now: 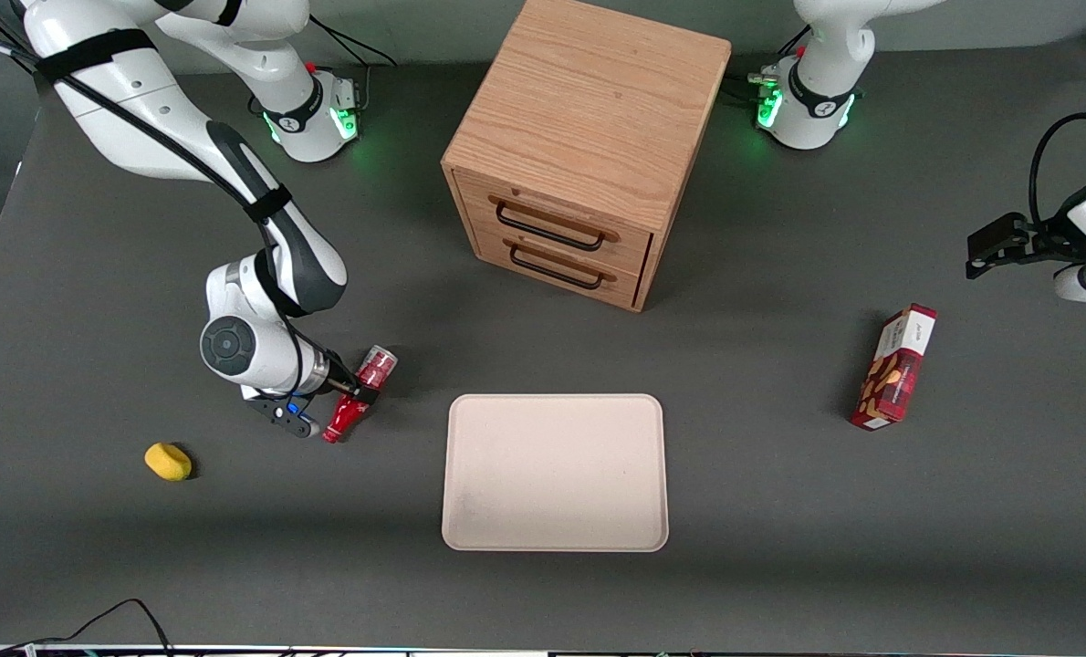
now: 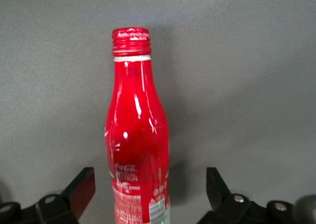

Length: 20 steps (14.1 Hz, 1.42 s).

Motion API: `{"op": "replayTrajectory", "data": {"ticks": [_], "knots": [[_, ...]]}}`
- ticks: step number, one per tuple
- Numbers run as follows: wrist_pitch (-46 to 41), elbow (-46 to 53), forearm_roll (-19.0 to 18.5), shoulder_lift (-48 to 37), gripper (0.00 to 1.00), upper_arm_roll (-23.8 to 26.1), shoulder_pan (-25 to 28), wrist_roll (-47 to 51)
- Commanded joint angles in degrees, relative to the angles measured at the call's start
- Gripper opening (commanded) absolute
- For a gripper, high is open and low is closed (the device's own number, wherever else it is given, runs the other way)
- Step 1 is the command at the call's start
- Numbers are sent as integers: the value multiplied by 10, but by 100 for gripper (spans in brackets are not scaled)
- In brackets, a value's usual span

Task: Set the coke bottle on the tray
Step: 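Move the right gripper down to the red Coca-Cola bottle, then close the right gripper around the bottle's body and lift it, then carry the held bottle over the cream tray's edge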

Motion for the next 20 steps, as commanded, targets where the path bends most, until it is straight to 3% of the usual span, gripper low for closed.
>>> {"op": "replayTrajectory", "data": {"ticks": [1,2,3,4,5,10,14,17,20], "knots": [[27,-3,-12,14,100,1,3,24],[37,-6,-12,18,100,1,3,24],[49,-9,-12,24,87,0,4,24],[56,-8,-13,28,47,0,4,24],[55,-7,-20,27,0,1,5,24],[32,0,-29,1,0,9,7,17],[-112,59,-44,-92,0,43,5,-69],[-234,210,-29,-77,0,70,6,-158],[-323,390,-29,14,0,116,7,-161]]}}
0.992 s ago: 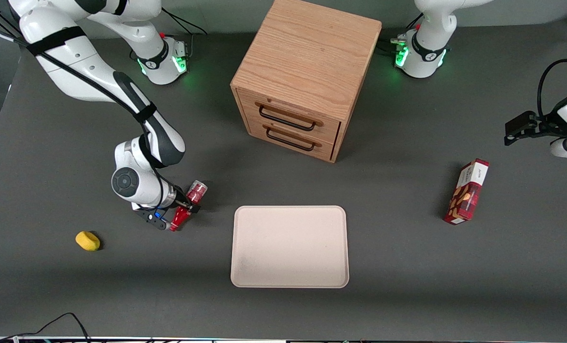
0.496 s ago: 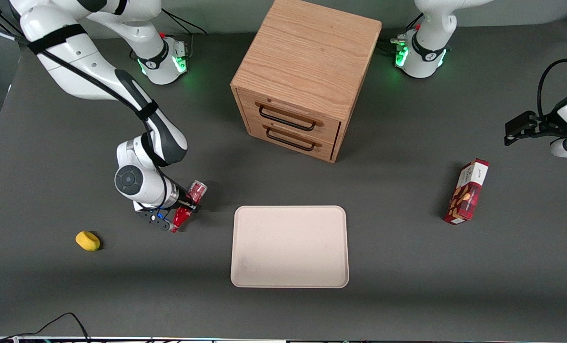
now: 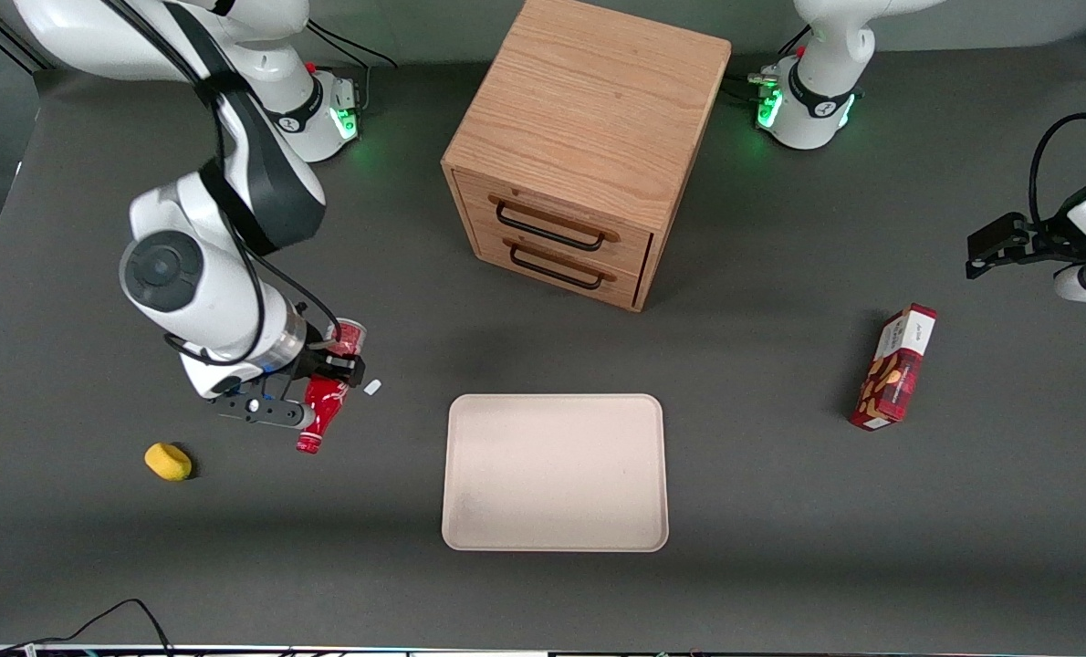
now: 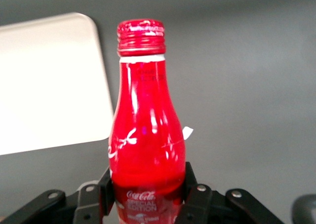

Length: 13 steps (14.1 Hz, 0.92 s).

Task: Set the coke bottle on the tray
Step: 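Carry the held bottle over the cream tray's edge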

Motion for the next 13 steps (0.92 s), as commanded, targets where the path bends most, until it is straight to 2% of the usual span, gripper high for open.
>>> {"op": "replayTrajectory", "data": {"ticks": [1,3,7,13], "knots": [[-58,174,4,124,0,46,12,-14],[-28,197,0,179,0,65,32,-12],[82,197,-8,277,0,64,58,4],[144,195,-105,352,0,63,66,5]]}}
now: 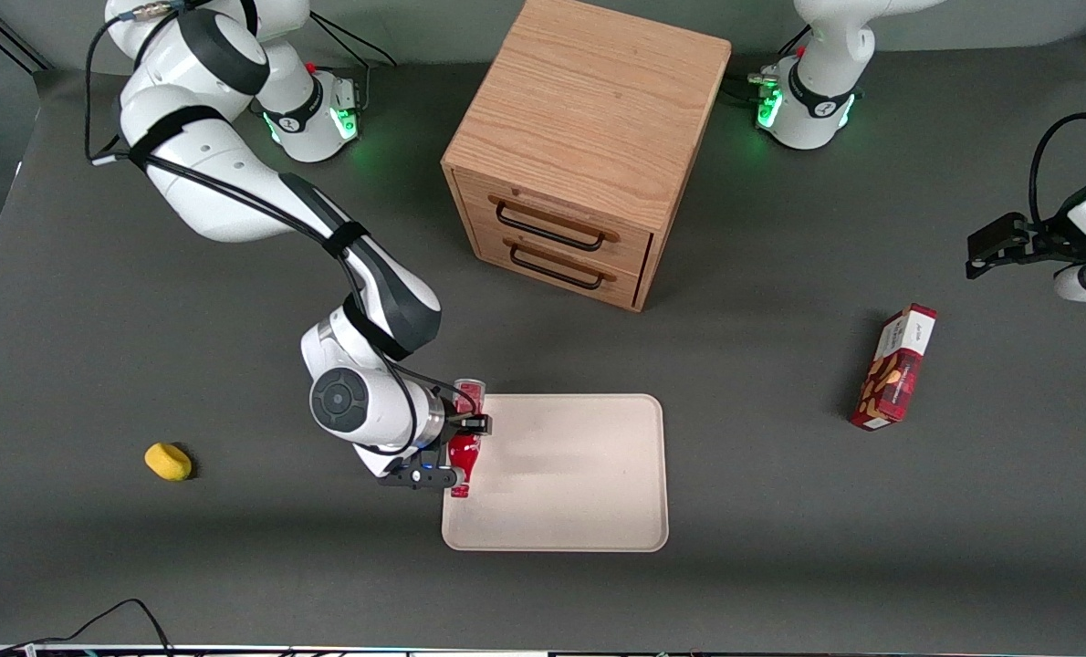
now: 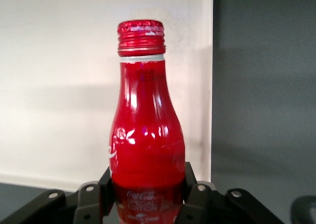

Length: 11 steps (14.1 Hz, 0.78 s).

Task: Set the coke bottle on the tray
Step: 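Carry the held bottle over the cream tray's edge, then lower the bottle onto the tray near its edge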

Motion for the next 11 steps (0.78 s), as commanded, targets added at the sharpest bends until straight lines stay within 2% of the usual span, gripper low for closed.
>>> {"op": "replayTrajectory", "data": {"ticks": [1,6,11], "knots": [[9,30,-39,25,0,4,8,6],[46,35,-42,43,0,-5,17,2],[47,43,-53,52,0,-13,17,0]]}}
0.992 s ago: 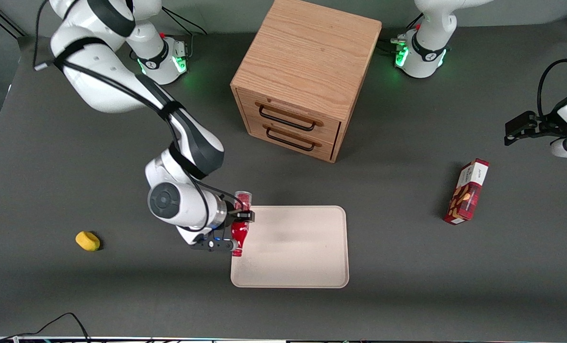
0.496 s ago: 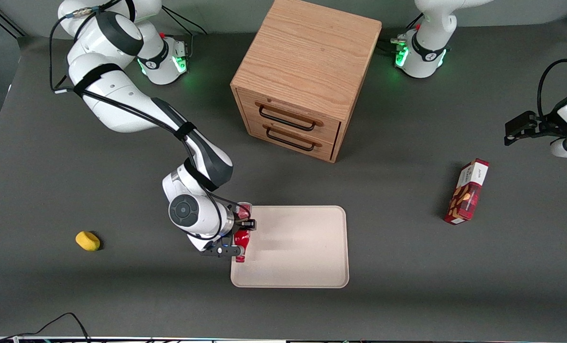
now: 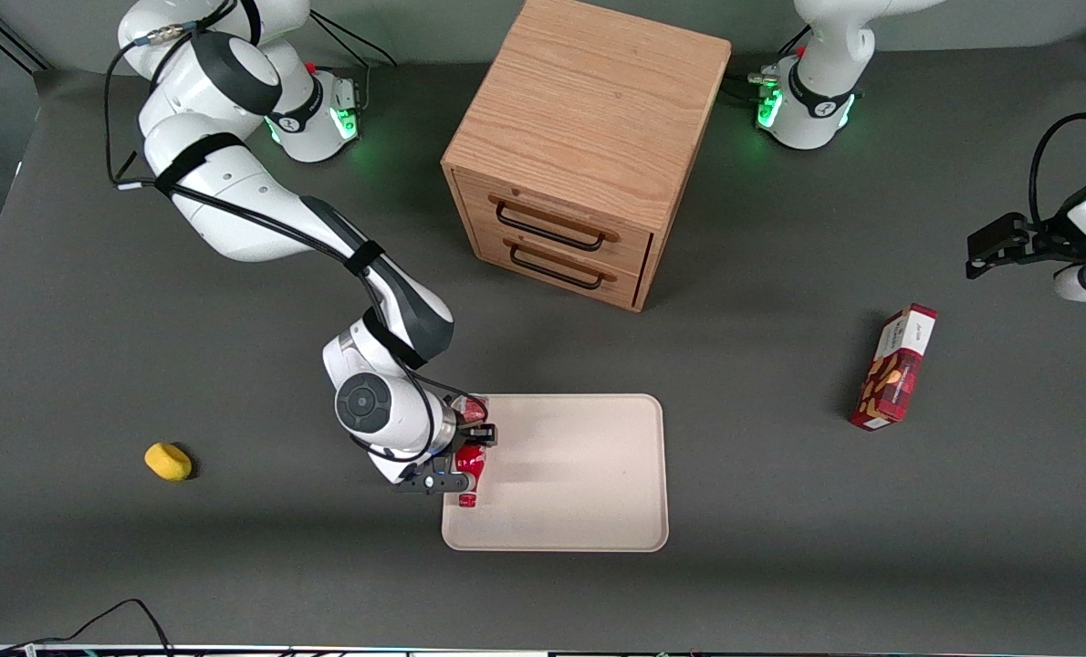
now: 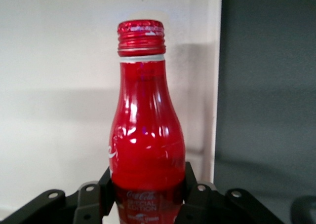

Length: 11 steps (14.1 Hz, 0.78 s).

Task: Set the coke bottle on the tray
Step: 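Lower the bottle onto the tray near its edge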

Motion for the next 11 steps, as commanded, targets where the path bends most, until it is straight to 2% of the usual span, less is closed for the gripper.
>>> {"op": "replayTrajectory", "data": {"ticks": [1,5,6,7,8,9,11], "knots": [[1,30,-14,11,0,-13,9,0],[1,31,-14,11,0,-13,9,0],[1,31,-14,11,19,-14,9,0],[1,30,-28,11,99,-15,12,0],[0,29,-77,11,100,-15,16,3],[0,27,-107,12,100,-13,17,7],[-1,25,-112,14,100,-14,17,6]]}}
